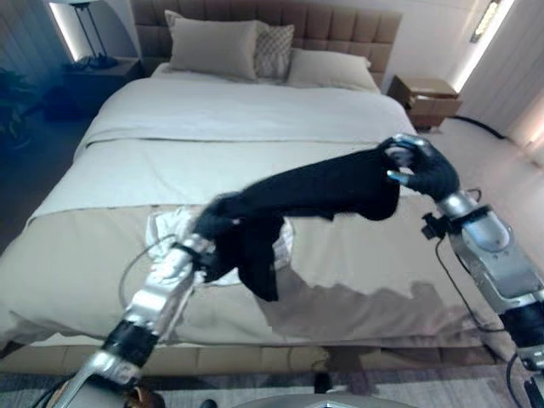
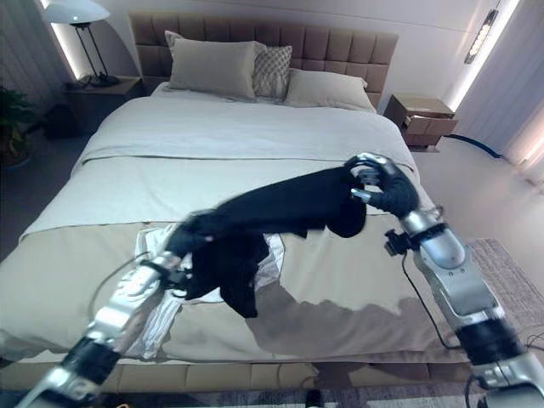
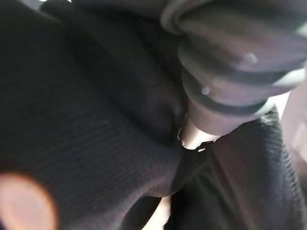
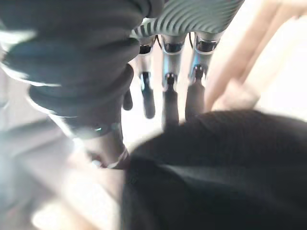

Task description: Pick up clothes into the bucket

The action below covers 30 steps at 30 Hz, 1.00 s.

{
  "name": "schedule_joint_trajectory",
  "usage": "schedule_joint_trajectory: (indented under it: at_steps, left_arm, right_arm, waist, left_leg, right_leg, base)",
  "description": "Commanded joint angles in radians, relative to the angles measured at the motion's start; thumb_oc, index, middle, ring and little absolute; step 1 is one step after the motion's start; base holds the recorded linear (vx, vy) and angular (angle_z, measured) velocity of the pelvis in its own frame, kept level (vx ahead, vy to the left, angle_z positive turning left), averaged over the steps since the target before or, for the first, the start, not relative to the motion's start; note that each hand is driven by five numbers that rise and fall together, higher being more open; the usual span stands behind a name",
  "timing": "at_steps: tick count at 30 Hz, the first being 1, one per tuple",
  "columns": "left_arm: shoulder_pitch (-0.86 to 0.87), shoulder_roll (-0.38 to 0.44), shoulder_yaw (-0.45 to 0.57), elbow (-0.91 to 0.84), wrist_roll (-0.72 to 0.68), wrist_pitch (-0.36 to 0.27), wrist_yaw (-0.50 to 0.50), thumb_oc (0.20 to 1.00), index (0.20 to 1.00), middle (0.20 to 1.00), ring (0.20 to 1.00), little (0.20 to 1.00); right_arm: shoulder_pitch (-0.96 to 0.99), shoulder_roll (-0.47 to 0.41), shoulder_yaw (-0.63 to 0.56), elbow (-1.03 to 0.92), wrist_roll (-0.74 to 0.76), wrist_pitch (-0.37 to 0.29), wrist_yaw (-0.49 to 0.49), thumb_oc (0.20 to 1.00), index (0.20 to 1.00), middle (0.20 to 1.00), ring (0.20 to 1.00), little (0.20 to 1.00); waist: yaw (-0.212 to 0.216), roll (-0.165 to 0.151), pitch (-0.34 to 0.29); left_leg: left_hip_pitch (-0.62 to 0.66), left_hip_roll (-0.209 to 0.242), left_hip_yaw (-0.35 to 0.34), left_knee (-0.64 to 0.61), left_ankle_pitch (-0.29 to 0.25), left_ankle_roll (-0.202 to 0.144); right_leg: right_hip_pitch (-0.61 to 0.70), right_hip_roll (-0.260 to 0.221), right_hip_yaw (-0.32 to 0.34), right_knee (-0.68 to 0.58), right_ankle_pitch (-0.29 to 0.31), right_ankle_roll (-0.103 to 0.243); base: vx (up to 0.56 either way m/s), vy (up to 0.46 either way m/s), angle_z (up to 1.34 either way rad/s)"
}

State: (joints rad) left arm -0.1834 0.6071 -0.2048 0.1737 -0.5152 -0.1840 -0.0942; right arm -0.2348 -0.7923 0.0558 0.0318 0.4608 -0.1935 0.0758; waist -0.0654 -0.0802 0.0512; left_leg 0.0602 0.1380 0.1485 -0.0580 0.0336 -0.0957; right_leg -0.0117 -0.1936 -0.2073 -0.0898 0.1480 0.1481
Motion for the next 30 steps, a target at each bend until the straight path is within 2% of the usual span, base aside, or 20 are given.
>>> schedule_joint_trajectory:
  at_steps: [1, 7, 12, 17, 23, 25, 27, 29, 30]
  left_arm:
    - [-0.012, 0.085, 0.117, -0.099, -0.008, -0.115, 0.016, 0.2, 0.2, 0.2, 0.2, 0.2]
    - [0.08, 0.104, 0.221, -0.201, -0.009, -0.141, 0.007, 0.2, 0.2, 0.2, 0.2, 0.2]
    - [0.208, 0.033, 0.334, -0.273, -0.048, -0.161, -0.004, 0.2, 0.2, 0.2, 0.2, 0.2]
    - [0.33, -0.035, 0.426, -0.29, -0.008, -0.163, 0.017, 0.2, 0.2, 0.2, 0.2, 0.2]
    - [0.389, -0.104, 0.465, -0.263, 0.043, -0.159, 0.055, 0.2, 0.2, 0.2, 0.2, 0.2]
    - [0.382, -0.112, 0.462, -0.252, 0.058, -0.158, 0.063, 0.2, 0.2, 0.2, 0.2, 0.2]
    - [0.363, -0.116, 0.445, -0.241, 0.079, -0.157, 0.075, 0.2, 0.2, 0.2, 0.2, 0.2]
    - [0.345, -0.128, 0.436, -0.246, 0.079, -0.152, 0.082, 0.2, 0.2, 0.2, 0.2, 0.2]
    - [0.343, -0.128, 0.435, -0.246, 0.079, -0.151, 0.082, 0.2, 0.2, 0.2, 0.2, 0.2]
  right_arm:
    - [-0.034, 0.028, -0.058, 0.046, -0.052, -0.037, -0.014, 1.0, 1.0, 1.0, 1.0, 1.0]
    - [0.004, 0.084, -0.016, 0.123, -0.086, -0.024, 0.018, 1.0, 1.0, 1.0, 1.0, 1.0]
    - [0.049, 0.152, 0.02, 0.207, -0.152, -0.019, 0.031, 1.0, 1.0, 1.0, 1.0, 1.0]
    - [0.103, 0.221, 0.002, 0.274, -0.205, -0.017, 0.013, 1.0, 1.0, 1.0, 1.0, 1.0]
    - [0.138, 0.253, -0.002, 0.299, -0.334, -0.015, -0.022, 1.0, 1.0, 1.0, 1.0, 1.0]
    - [0.146, 0.258, -0.007, 0.294, -0.354, -0.017, -0.035, 1.0, 1.0, 1.0, 1.0, 1.0]
    - [0.157, 0.268, -0.013, 0.285, -0.343, -0.02, -0.042, 1.0, 1.0, 1.0, 1.0, 1.0]
    - [0.154, 0.276, -0.015, 0.276, -0.331, -0.027, -0.047, 1.0, 1.0, 1.0, 1.0, 1.0]
    - [0.153, 0.276, -0.016, 0.277, -0.331, -0.027, -0.047, 1.0, 1.0, 1.0, 1.0, 1.0]
  waist:
    - [0.017, -0.019, -0.001]
    - [0.032, -0.015, 0.013]
    - [0.056, -0.012, 0.033]
    - [0.08, -0.008, 0.048]
    - [0.109, 0.004, 0.073]
    - [0.117, 0.012, 0.086]
    - [0.129, 0.02, 0.103]
    - [0.133, 0.034, 0.125]
    - [0.126, 0.035, 0.122]
  left_leg:
    - [-0.07, -0.002, -0.036, 0.086, -0.017, 0.014]
    - [-0.08, -0.005, -0.047, 0.097, -0.018, 0.016]
    - [-0.096, -0.009, -0.065, 0.11, -0.018, 0.017]
    - [-0.11, -0.011, -0.083, 0.125, -0.02, 0.018]
    - [-0.127, -0.009, -0.124, 0.158, -0.024, 0.018]
    - [-0.137, -0.009, -0.16, 0.159, -0.013, 0.012]
    - [-0.156, -0.006, -0.199, 0.154, 0.014, -0.009]
    - [-0.199, 0.011, -0.261, 0.128, 0.072, -0.048]
    - [-0.207, 0.009, -0.267, 0.125, 0.08, -0.047]
  right_leg:
    - [0.072, -0.04, -0.054, 0.02, -0.022, 0.06]
    - [0.07, -0.044, -0.058, 0.024, -0.024, 0.058]
    - [0.074, -0.046, -0.073, 0.029, -0.03, 0.054]
    - [0.08, -0.051, -0.096, 0.044, -0.042, 0.05]
    - [0.094, -0.058, -0.135, 0.121, -0.094, 0.035]
    - [0.093, -0.064, -0.163, 0.169, -0.121, 0.027]
    - [0.095, -0.057, -0.202, 0.194, -0.145, 0.016]
    - [0.103, -0.022, -0.278, 0.199, -0.18, -0.002]
    - [0.1, -0.022, -0.285, 0.194, -0.174, -0.002]
  base:
    - [0.0, -0.002, 0.08]
    - [-0.01, 0.0, 0.06]
    - [-0.01, 0.001, 0.04]
    - [-0.01, -0.004, 0.18]
    - [-0.01, -0.016, 0.25]
    - [-0.05, -0.03, 0.44]
    - [-0.13, -0.071, 0.58]
    - [-0.22, -0.129, 0.93]
    - [-0.19, -0.117, 1.13]
